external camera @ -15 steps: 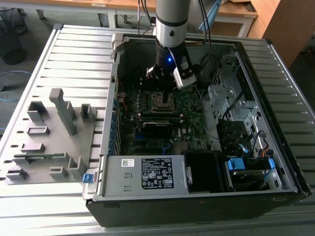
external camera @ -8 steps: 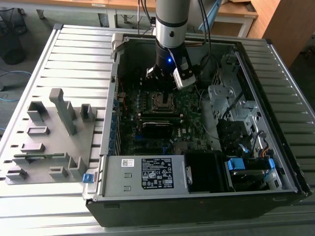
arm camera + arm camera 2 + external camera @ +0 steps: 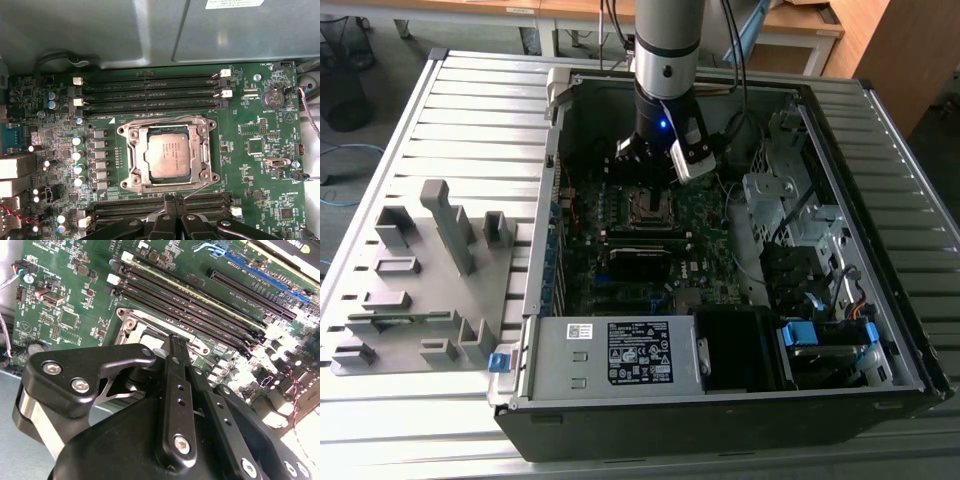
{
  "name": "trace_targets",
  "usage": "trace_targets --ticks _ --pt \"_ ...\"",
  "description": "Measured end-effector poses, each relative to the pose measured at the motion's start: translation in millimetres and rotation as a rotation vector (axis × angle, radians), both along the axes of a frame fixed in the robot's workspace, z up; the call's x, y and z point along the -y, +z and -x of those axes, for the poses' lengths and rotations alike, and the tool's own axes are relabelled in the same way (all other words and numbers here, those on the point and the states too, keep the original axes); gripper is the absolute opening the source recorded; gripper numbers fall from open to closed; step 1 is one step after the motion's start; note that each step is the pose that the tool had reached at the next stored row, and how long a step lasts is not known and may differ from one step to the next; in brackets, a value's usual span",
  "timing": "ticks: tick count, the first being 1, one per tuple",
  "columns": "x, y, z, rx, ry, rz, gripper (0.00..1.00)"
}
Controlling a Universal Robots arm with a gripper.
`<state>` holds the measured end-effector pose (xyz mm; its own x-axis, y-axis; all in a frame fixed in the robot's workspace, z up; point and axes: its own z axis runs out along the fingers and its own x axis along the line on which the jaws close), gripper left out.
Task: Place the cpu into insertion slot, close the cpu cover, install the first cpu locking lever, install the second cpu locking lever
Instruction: 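Install the second cpu locking lever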
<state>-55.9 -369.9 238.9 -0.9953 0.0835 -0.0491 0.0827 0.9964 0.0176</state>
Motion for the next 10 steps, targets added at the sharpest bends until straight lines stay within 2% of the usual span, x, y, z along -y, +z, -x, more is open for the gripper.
trace_targets --ticks 10 --pt "0.0 -4.2 3.5 0.0001 0.000 0.0002 0.10"
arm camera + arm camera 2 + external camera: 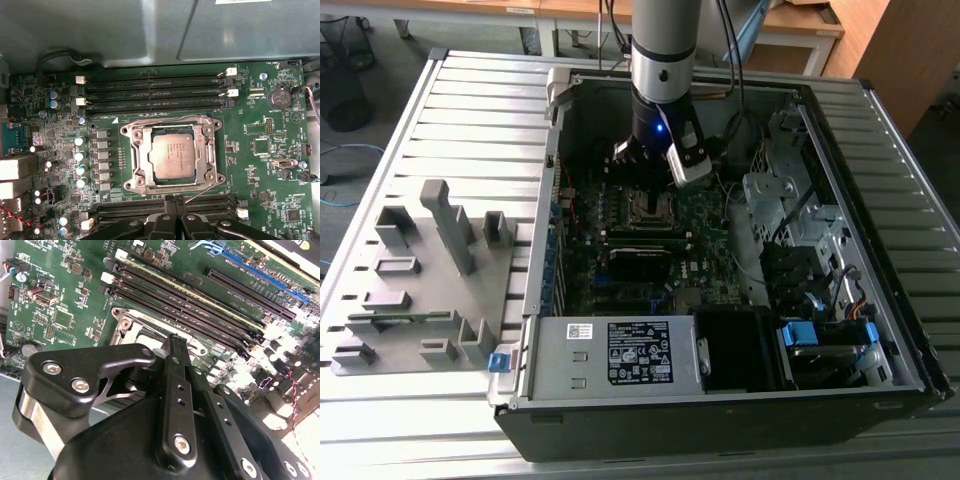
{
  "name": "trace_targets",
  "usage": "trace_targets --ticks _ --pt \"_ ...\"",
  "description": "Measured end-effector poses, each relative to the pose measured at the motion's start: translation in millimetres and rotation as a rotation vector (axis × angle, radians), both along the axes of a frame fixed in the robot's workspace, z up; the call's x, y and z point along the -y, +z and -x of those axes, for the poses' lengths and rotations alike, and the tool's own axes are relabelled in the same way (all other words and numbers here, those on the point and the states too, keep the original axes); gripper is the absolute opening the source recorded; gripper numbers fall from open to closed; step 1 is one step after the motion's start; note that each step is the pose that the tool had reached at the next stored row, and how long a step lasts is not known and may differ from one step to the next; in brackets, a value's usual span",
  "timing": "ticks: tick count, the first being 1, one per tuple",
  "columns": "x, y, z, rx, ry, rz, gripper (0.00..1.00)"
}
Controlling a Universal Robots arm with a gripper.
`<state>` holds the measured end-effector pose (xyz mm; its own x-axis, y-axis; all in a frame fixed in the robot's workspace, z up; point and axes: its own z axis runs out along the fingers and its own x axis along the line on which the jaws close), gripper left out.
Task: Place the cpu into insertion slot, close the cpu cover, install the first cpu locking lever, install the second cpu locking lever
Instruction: 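Install the second cpu locking lever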
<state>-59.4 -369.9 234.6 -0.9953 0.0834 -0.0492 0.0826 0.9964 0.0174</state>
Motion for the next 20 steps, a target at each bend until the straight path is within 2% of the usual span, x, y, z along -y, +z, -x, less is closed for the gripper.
trace_targets --ticks 20 --pt "-0.1 -2.6 1.3 0.0001 0.000 -0.0003 0.10"
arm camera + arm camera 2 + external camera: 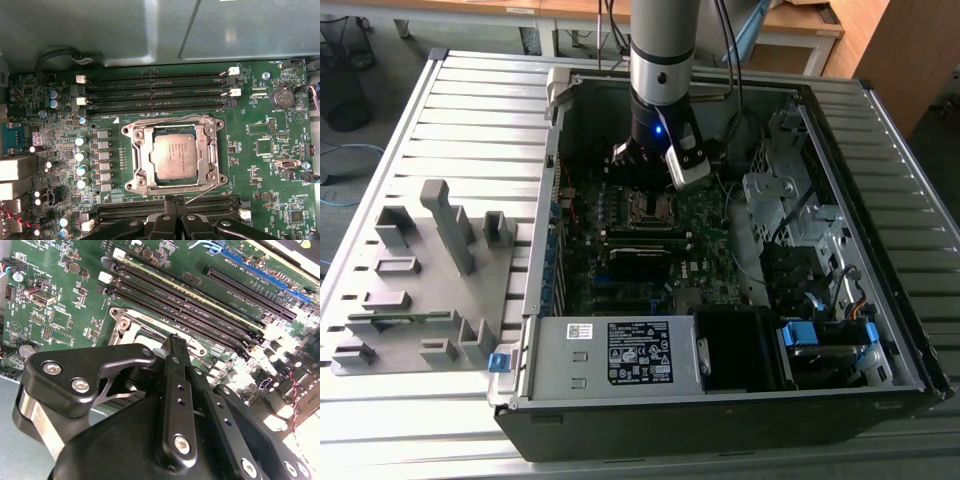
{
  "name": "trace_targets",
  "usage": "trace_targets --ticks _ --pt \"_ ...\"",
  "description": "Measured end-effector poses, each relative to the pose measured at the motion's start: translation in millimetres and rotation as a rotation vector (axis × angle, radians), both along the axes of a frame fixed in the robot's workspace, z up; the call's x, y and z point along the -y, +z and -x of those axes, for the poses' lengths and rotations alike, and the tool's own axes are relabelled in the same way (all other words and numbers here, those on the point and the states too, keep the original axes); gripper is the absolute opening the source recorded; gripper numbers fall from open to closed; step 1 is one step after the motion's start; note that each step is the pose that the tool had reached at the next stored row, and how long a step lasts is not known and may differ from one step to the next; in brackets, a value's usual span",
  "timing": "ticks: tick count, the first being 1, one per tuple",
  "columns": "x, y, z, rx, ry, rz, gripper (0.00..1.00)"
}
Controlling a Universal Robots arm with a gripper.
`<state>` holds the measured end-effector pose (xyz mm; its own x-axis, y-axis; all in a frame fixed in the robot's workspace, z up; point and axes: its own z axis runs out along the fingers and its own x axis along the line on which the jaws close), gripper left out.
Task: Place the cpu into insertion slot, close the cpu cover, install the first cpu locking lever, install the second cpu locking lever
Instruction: 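Install the second cpu locking lever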
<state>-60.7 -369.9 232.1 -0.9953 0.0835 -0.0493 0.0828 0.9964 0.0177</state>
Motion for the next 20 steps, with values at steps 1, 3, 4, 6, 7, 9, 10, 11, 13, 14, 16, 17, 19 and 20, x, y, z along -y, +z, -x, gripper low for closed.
trace_targets --ticks 1,3,4,6,7,9,10,11,13,14,16,17,19,20 --pt "0.0 -0.3 0.0 0.0001 0.000 -0.0002 0.10" --pt "0.0 -0.6 0.0 0.0000 0.000 0.0001 0.10" --pt "0.0 -0.6 0.0 0.0000 0.000 0.0001 0.10" --pt "0.0 -0.6 0.0 -0.0001 0.000 0.0002 0.10" --pt "0.0 -0.7 0.0 0.0000 0.000 0.0001 0.10" --pt "0.0 -1.2 0.0 0.0002 0.000 -0.0002 0.10" --pt "0.0 -1.5 0.1 0.0002 0.000 -0.0002 0.10" --pt "0.0 -1.8 0.2 0.0001 0.000 -0.0001 0.10" --pt "0.0 -2.0 0.2 -0.0001 0.000 0.0002 0.10" --pt "0.0 -2.0 0.2 -0.0001 0.000 0.0003 0.10" --pt "0.0 -2.1 0.2 0.0000 0.000 0.0001 0.10" --pt "0.0 -2.2 0.2 0.0000 0.000 0.0000 0.10" --pt "-0.1 -3.1 0.2 0.0002 0.000 -0.0003 0.10" --pt "0.0 -3.4 0.2 0.0000 0.000 0.0000 0.10"
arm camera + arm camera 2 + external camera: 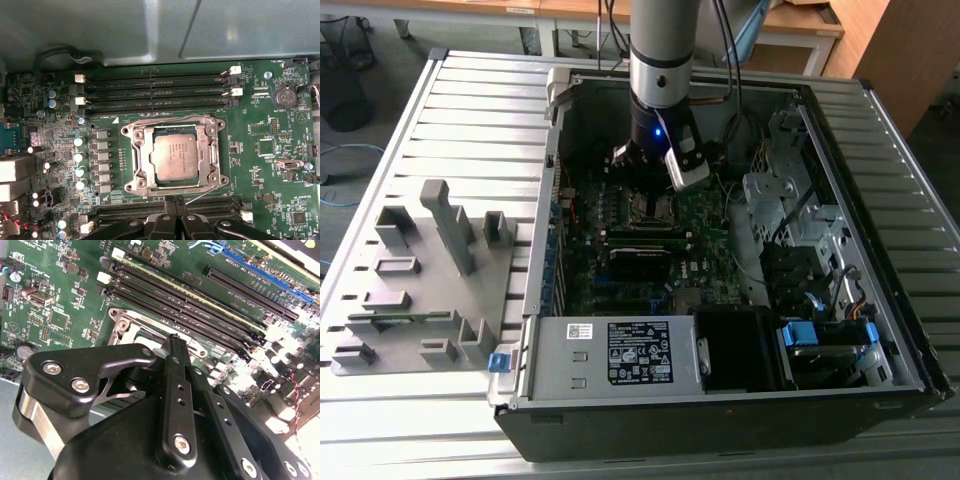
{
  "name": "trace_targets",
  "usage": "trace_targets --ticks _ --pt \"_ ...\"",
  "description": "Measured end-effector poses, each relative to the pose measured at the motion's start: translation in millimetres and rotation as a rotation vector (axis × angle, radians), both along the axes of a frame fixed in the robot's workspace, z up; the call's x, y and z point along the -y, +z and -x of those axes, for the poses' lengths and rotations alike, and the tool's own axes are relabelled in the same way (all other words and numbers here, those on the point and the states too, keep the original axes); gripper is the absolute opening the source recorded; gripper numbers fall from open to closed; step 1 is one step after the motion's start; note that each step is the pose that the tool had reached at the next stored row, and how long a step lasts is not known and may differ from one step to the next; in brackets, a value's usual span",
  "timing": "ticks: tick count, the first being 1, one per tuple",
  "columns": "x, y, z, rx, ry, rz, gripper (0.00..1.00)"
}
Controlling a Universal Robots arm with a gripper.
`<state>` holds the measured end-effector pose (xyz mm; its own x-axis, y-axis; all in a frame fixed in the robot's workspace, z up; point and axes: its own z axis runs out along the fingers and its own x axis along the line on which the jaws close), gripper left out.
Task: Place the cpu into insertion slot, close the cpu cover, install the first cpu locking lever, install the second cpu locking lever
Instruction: 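Install the second cpu locking lever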
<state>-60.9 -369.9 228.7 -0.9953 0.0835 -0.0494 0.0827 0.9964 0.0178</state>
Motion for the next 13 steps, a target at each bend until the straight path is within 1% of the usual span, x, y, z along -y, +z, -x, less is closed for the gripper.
trace_targets --ticks 13 --pt "0.0 -5.3 1.2 -0.0001 0.000 0.0002 0.10"
